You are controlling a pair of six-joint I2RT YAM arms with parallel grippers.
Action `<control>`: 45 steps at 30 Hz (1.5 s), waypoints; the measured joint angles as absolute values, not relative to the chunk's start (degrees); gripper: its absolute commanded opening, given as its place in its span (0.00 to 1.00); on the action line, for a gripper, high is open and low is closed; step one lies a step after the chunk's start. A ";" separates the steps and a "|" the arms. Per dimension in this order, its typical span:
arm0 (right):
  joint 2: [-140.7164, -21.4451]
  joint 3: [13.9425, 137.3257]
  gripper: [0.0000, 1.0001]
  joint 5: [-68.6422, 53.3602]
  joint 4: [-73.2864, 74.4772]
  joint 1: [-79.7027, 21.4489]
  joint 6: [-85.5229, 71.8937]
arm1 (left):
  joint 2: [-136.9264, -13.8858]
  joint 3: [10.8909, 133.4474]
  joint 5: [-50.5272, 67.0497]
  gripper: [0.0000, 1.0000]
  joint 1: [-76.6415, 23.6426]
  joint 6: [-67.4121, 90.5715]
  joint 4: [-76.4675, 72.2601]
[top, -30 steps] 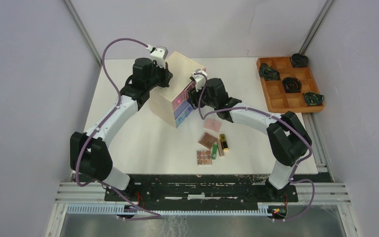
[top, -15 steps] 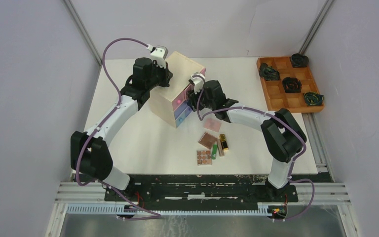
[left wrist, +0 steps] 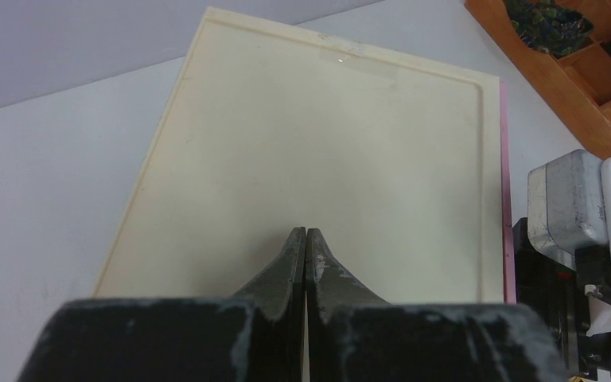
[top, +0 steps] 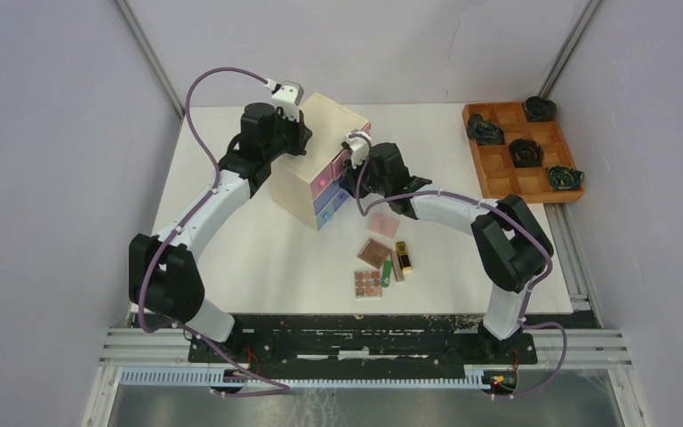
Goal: Organize the makeup
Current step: Open the drawer in the storage box.
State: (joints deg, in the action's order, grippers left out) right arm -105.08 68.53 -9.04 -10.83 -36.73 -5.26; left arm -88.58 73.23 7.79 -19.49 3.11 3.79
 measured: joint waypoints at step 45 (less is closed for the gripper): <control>-82.13 47.05 0.80 0.56 2.07 -35.11 -3.92 | -91.07 73.97 7.55 0.03 -19.49 3.14 0.75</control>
